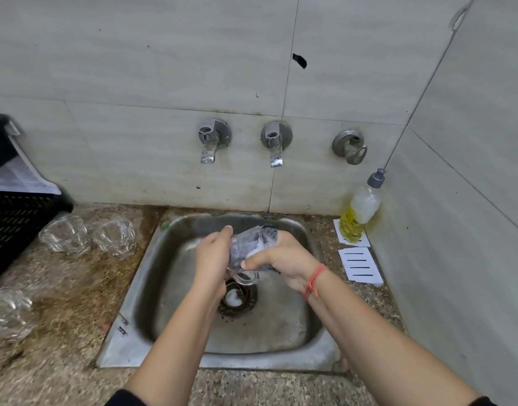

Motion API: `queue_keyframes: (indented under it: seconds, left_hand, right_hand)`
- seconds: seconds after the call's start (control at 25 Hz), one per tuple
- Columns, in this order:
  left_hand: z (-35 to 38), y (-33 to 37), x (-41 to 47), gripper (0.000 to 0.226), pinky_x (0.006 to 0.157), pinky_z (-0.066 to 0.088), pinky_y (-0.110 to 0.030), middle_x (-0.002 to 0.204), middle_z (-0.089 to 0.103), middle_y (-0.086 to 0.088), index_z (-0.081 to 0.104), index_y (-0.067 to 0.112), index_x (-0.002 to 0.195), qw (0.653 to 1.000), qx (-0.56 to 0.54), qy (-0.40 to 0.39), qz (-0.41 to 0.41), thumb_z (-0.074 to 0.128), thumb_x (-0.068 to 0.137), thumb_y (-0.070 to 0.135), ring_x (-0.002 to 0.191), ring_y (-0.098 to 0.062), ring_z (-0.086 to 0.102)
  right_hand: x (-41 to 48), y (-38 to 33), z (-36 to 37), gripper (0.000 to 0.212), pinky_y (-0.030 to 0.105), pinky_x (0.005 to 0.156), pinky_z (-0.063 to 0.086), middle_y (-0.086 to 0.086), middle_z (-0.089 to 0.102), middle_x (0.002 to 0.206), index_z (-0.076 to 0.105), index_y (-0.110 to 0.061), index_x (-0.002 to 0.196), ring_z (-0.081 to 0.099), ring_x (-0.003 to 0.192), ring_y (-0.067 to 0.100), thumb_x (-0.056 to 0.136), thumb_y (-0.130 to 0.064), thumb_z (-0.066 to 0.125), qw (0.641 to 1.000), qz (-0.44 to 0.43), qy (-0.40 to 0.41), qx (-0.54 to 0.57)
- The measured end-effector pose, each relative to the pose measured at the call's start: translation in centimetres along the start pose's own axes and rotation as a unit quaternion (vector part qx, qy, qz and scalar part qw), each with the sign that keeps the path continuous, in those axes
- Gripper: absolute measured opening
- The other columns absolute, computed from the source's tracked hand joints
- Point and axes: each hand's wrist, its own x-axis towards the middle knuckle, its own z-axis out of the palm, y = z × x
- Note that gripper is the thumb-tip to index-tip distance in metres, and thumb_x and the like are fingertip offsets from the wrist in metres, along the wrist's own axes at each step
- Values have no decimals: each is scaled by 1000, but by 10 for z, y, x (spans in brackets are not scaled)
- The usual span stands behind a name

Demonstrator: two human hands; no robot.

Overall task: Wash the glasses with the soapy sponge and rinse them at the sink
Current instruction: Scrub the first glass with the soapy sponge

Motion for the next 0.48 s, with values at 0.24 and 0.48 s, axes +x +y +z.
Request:
queue_keyframes:
  seconds: [0.24, 0.48]
  left_hand:
    - [-9, 4, 5, 17, 46, 50, -23, 75, 66, -8, 64, 10, 90, 997, -24, 6, -67, 52, 93, 22, 53, -18, 61]
    - [-6, -3, 8, 19, 58, 47, -29, 82, 63, -13, 63, 10, 96, 1000, -17, 9, -2, 48, 94, 22, 67, -23, 58]
  right_hand:
    - [-2, 8, 11, 14, 14, 74, 48, -13, 69, 81, 68, -29, 85, 63, 78, -3, 75, -23, 76, 963, -118, 35, -242]
    - [3, -3, 12, 31, 40, 76, 57, 22, 71, 95, 70, 4, 92, 68, 80, 26, 63, 11, 75, 996, -34, 77, 18]
